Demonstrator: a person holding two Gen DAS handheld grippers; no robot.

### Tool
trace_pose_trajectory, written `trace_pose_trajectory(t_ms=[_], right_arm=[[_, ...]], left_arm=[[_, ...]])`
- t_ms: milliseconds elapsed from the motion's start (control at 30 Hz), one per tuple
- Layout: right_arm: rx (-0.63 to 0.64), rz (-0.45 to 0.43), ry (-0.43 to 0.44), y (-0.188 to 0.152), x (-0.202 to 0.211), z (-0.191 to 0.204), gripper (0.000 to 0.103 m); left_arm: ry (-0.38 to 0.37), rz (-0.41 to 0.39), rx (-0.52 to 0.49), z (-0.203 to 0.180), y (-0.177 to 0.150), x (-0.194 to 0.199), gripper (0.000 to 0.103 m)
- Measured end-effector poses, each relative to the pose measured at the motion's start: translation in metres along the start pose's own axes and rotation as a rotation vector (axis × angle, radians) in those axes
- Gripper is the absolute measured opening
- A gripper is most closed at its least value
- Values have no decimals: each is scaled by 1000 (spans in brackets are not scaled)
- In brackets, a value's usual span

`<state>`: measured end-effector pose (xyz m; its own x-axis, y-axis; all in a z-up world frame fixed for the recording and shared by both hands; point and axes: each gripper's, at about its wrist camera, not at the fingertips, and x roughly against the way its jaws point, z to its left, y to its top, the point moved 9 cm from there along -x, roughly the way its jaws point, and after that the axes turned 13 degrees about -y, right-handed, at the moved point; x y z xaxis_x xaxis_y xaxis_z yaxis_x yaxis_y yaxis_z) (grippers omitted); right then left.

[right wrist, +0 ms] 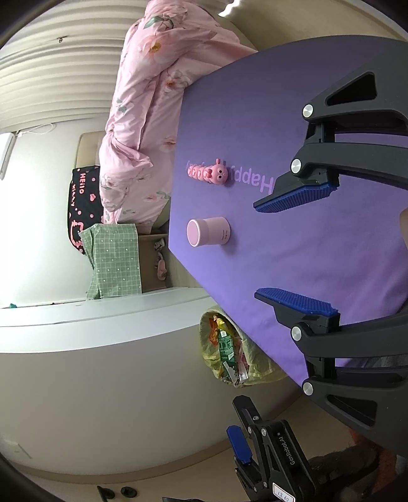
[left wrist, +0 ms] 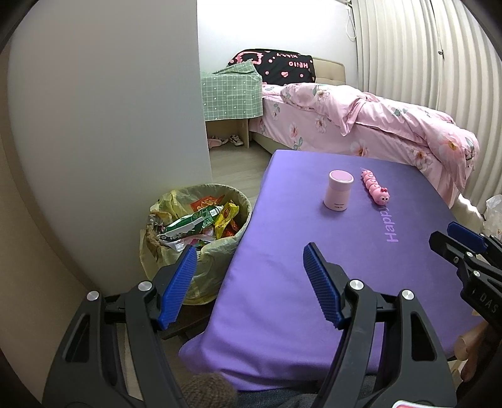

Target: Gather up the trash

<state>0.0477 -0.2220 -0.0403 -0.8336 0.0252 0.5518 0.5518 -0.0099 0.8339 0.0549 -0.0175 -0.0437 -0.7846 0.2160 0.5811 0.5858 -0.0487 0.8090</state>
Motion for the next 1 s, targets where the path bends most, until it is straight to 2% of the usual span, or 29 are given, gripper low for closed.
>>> trace_pose_trajectory(t_ms=[1000], right_arm=[[1, 4, 0, -1, 0, 1, 47]], left_arm=[[1, 0, 0, -1, 0, 0, 67]])
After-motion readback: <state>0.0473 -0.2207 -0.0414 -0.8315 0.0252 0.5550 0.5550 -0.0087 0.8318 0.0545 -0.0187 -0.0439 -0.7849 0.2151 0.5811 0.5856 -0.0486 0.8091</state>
